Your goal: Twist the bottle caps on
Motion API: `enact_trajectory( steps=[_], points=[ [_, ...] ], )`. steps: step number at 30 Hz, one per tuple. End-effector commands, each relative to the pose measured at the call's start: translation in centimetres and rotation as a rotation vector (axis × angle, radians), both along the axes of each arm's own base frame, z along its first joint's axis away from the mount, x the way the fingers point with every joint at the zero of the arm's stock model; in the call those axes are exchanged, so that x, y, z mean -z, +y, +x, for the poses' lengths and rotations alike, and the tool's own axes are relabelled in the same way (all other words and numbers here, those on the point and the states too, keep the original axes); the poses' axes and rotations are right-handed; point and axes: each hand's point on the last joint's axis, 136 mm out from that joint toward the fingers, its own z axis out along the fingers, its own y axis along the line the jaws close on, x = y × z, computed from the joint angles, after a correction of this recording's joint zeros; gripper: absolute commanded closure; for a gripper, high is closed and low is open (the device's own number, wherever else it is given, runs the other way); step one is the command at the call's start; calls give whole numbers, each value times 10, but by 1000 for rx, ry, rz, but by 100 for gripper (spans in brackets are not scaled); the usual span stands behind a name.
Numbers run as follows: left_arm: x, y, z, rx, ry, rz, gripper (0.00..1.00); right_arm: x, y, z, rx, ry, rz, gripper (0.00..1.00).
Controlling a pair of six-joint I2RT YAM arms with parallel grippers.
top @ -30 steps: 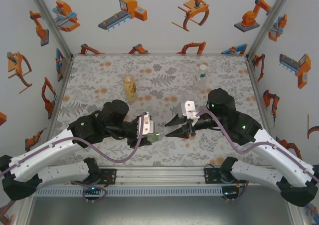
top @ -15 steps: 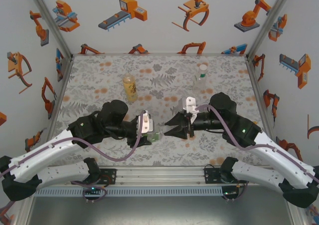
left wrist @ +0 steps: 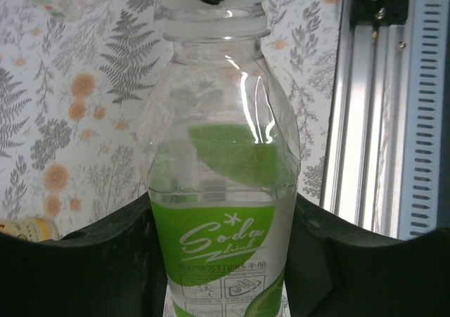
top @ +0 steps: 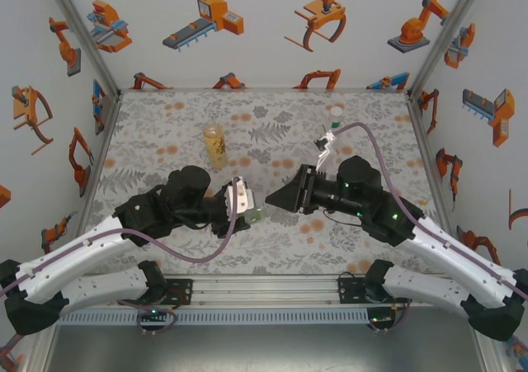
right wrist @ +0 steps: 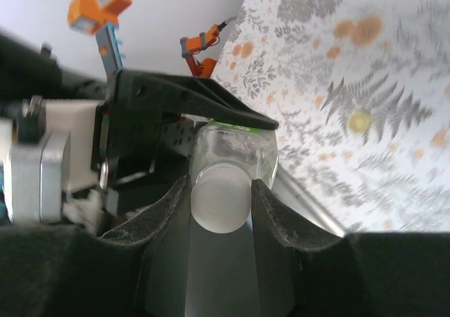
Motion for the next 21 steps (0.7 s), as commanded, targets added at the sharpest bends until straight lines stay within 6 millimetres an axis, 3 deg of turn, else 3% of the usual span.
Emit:
enact_trajectory(
  steps=[1,5,10,17,21],
  points=[
    [-50,-15,-4,54,-87,-176,100,47,-15,14,271,406,-13,100],
    [-49,-15,2,25,-93,-166,100,51,-12,15,314,463,28,100],
    [-48,-15,2,24,-90,-156,100,42,-8,16,292,443,37,100],
    [-45,-14,-3,47,-83,-156,100,11,-14,19,265,279,6,65],
    [-44,-14,-5,59,-78,-152,100,-6,-15,18,229,202,-23,54]
  ],
)
